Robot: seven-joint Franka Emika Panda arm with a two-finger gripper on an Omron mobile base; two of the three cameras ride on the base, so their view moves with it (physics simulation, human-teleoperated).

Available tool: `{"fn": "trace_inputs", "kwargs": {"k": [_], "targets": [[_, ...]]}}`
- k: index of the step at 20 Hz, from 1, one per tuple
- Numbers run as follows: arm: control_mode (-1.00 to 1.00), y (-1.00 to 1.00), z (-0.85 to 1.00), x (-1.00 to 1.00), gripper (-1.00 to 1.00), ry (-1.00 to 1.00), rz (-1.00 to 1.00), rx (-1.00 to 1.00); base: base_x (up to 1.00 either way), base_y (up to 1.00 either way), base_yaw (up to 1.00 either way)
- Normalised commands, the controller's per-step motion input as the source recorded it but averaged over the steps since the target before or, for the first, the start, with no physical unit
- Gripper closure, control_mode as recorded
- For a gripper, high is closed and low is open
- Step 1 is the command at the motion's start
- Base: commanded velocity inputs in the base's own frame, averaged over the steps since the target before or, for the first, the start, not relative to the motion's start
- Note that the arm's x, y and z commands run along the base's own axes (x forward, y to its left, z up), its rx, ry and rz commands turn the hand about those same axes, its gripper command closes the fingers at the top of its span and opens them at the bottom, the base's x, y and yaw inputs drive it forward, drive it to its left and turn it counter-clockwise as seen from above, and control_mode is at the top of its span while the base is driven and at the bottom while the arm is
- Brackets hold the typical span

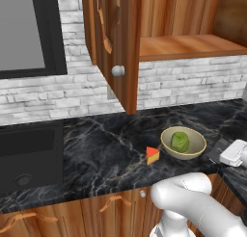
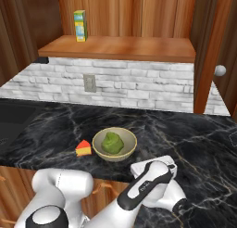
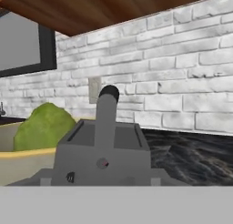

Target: Pick the cheese from the fridge and the cheese grater from the cabinet and place them next to the salad bowl.

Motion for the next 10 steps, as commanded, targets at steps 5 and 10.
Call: {"fn": "trace_inputs", "kwargs": {"k": [5, 10], "targets": [[-1.00, 0.00, 0.00, 0.00, -1.00, 0.00, 0.02, 0.00, 0.00, 0.00, 0.00], [-1.00, 0.05, 0.00, 0.00, -1.00, 0.00, 0.00, -0.02, 0.00, 0.00, 0.00]]}}
